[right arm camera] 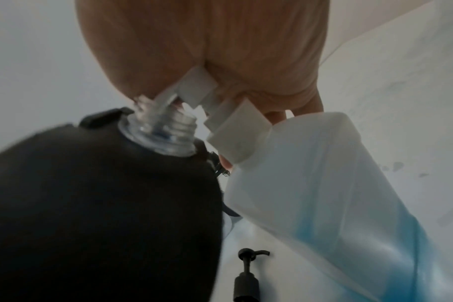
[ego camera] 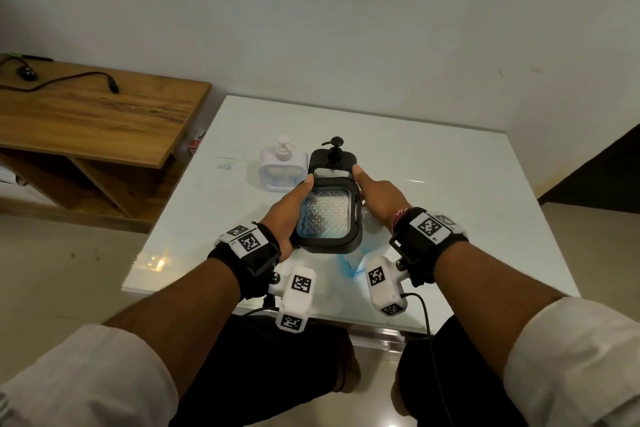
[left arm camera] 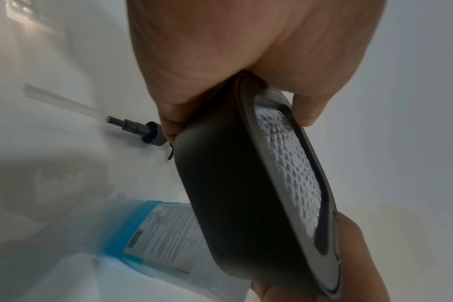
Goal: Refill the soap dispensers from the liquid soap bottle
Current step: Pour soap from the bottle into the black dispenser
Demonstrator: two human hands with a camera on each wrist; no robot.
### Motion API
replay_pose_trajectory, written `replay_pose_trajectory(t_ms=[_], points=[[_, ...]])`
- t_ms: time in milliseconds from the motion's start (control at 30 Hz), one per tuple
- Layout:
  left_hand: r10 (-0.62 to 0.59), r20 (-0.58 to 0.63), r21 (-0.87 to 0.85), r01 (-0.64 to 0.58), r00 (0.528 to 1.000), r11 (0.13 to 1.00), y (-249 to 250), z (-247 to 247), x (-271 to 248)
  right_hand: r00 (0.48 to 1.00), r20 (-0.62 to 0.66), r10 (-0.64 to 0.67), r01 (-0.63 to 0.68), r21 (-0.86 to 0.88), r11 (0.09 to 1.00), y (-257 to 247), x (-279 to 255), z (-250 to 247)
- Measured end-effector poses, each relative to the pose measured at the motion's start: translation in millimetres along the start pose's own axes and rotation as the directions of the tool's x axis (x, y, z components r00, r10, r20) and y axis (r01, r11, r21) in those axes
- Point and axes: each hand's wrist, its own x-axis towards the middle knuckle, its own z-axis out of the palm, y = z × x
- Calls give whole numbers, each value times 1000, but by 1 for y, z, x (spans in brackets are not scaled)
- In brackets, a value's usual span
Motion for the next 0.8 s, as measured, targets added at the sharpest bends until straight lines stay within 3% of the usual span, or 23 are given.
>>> replay_pose_trajectory(t_ms=[200,533,700,800], points=[[15,14,22,-15,1000,1000,-1,2,0,995,96,-9,-7,158,987,0,-1,-7],[0,1,23,0,1000,1000,-3,-1,2,1000,-19,-22,21,-39,999,1,2,-1],[6,6,42,-6,1000,999,-3,1,0,994,112,2,-15,110,994,-1,2,-2],[12,2,34,-12,1000,999,-2,1,0,996,95,0,-12,132,991,0,2,-2]])
